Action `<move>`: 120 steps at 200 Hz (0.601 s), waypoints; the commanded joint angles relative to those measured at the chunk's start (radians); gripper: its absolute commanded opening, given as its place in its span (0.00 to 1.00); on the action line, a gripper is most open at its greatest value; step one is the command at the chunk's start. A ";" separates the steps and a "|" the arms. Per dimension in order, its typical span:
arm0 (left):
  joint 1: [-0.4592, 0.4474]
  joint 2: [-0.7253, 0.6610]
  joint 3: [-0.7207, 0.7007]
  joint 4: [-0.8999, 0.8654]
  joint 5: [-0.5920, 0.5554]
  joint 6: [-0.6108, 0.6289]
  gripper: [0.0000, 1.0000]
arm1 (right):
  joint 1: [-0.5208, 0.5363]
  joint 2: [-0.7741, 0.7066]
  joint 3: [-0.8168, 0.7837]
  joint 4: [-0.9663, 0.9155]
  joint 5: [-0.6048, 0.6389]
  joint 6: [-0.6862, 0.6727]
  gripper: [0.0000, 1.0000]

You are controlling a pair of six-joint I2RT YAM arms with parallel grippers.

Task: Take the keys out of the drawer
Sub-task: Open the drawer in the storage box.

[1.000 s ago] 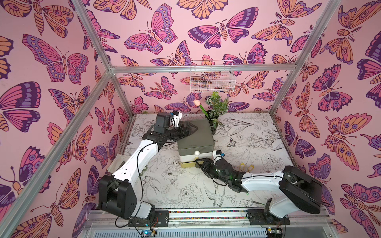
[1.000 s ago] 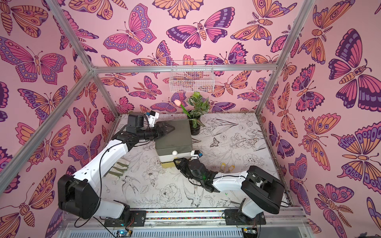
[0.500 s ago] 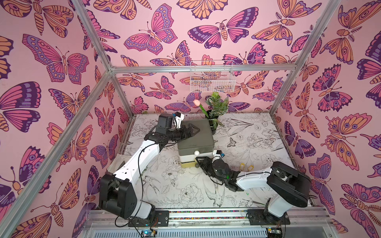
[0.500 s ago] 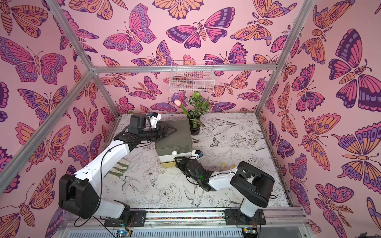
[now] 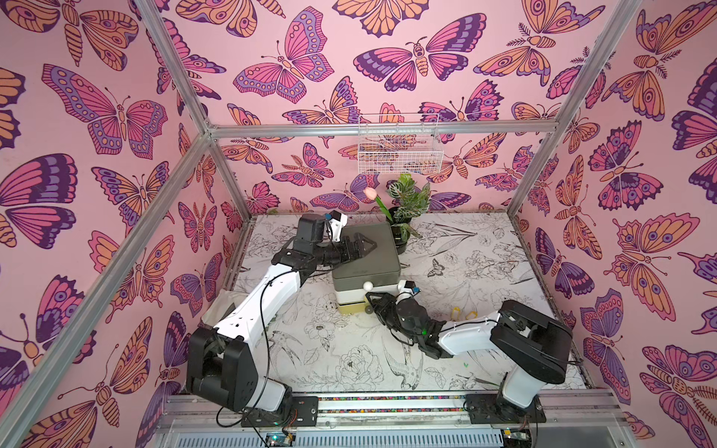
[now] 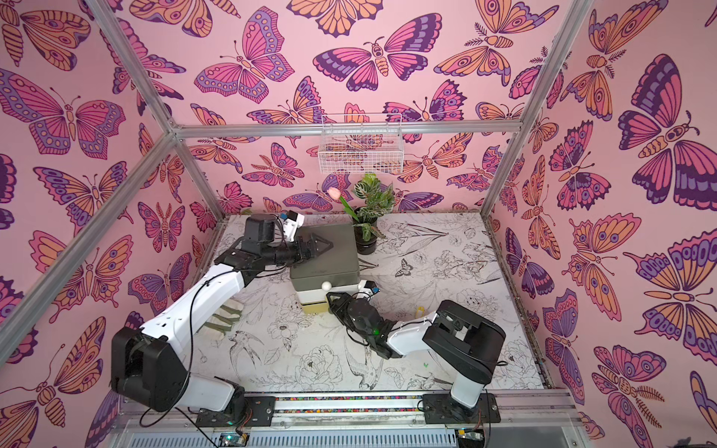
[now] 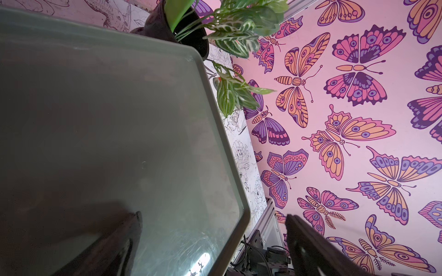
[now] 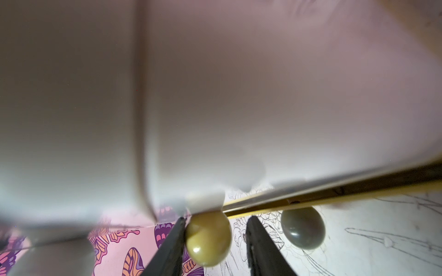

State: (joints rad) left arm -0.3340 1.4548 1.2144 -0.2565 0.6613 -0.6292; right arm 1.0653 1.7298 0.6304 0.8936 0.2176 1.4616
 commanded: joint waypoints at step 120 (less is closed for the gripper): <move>0.011 0.021 -0.082 -0.054 0.025 0.032 1.00 | 0.002 0.009 0.012 0.025 -0.032 -0.027 0.28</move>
State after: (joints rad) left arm -0.3275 1.4528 1.1866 -0.2077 0.6899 -0.6090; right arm 1.0664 1.7626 0.6315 0.9707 0.2218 1.4693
